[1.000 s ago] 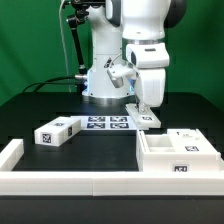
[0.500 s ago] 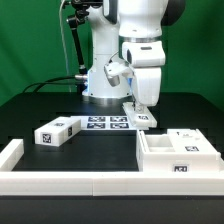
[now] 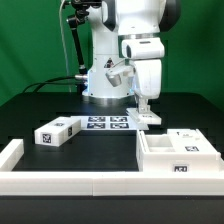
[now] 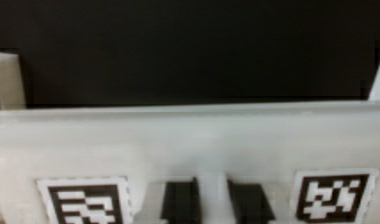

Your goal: Assemble cabinet

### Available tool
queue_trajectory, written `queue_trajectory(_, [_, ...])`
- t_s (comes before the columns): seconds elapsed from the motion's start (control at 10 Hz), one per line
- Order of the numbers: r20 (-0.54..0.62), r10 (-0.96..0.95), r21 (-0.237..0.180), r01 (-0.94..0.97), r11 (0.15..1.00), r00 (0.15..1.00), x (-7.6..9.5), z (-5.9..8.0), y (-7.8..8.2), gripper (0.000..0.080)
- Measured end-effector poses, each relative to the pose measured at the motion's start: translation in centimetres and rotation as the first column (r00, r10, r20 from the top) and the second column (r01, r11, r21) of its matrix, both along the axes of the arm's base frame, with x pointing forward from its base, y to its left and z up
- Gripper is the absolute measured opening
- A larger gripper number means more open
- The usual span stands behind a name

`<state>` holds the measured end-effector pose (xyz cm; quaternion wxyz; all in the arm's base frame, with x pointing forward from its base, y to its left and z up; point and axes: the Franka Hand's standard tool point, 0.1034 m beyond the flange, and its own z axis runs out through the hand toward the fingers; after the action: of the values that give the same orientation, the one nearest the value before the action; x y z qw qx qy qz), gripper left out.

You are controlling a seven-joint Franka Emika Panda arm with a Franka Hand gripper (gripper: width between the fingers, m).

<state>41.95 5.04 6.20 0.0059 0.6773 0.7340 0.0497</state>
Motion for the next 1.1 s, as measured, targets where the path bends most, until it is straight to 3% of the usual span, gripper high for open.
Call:
queue_trajectory(0.2, [0.011,-0.018,0.005,0.018,1.000,1.000,-0.2,-0.1,-0.1,0.0070])
queue_trajectory(0.4, [0.011,-0.090,0.013,0.090,0.996,0.996,0.7,0.2,0.5,0.0070])
queue_trajectory(0.7, [-0.077,-0.243,-0.013,0.243,0.970,0.967,2.5,0.4,1.9,0.0070])
queue_trajectory(1.1, [-0.077,-0.244,-0.013,0.244,0.970,0.967,2.4,0.3,1.8,0.0070])
